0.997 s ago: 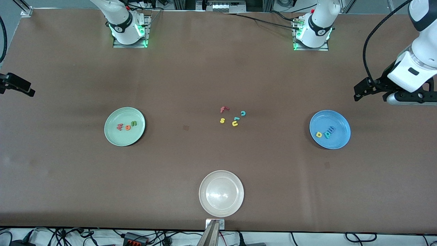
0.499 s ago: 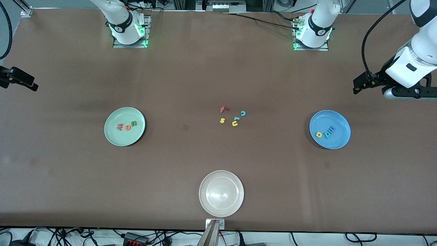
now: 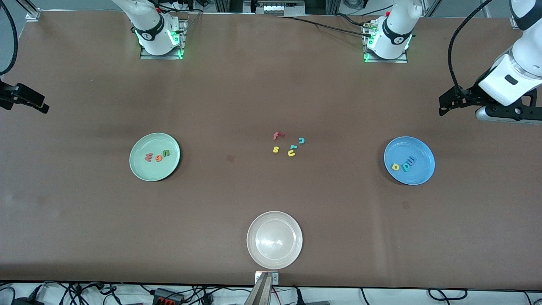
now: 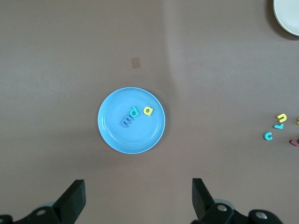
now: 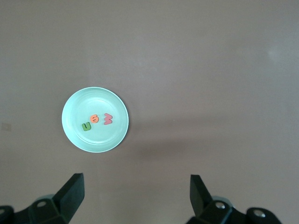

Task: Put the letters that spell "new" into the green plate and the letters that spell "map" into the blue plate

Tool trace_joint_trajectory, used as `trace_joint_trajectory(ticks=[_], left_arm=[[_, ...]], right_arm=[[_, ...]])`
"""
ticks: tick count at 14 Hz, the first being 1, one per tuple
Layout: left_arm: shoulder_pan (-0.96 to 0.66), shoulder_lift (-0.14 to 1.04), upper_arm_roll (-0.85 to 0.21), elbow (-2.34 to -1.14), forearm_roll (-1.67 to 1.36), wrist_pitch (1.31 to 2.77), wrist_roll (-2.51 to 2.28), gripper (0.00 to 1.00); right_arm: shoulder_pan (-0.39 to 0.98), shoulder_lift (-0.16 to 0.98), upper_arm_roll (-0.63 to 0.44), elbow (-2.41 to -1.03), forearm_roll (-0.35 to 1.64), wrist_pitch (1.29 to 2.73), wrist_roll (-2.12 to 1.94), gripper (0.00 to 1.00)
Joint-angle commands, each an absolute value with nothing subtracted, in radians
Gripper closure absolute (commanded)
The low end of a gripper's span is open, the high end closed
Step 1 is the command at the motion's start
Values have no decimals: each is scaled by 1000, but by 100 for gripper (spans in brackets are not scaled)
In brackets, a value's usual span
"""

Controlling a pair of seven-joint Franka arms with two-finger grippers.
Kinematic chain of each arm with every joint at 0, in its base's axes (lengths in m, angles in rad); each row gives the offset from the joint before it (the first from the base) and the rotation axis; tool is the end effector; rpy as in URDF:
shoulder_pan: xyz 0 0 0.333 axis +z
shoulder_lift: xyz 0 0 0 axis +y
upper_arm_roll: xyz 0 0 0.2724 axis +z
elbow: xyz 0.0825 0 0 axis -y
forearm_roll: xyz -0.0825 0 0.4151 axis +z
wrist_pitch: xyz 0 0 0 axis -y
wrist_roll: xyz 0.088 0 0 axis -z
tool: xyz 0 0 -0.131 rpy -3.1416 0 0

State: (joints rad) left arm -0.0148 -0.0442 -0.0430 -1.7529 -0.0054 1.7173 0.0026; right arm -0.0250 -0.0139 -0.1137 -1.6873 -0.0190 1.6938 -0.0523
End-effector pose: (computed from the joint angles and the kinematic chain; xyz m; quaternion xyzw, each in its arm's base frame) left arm 0.5810 -0.0345 0.5032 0.9995 -0.0298 0.0042 0.0018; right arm 0.5847 -0.0842 0.5169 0.9990 -0.0421 0.0093 0.0096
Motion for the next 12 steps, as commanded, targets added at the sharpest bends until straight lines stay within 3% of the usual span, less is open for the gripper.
trace_joint_trajectory(ticks=[1, 12], left_arm=[[-23, -32, -41, -1724, -14, 1697, 23, 0], [-26, -23, -41, -1724, -14, 1698, 12, 0]], right_arm=[[-20, -35, -112, -1712, -37, 1709, -41, 0], [-18, -38, -107, -1710, -37, 1707, -41, 0]])
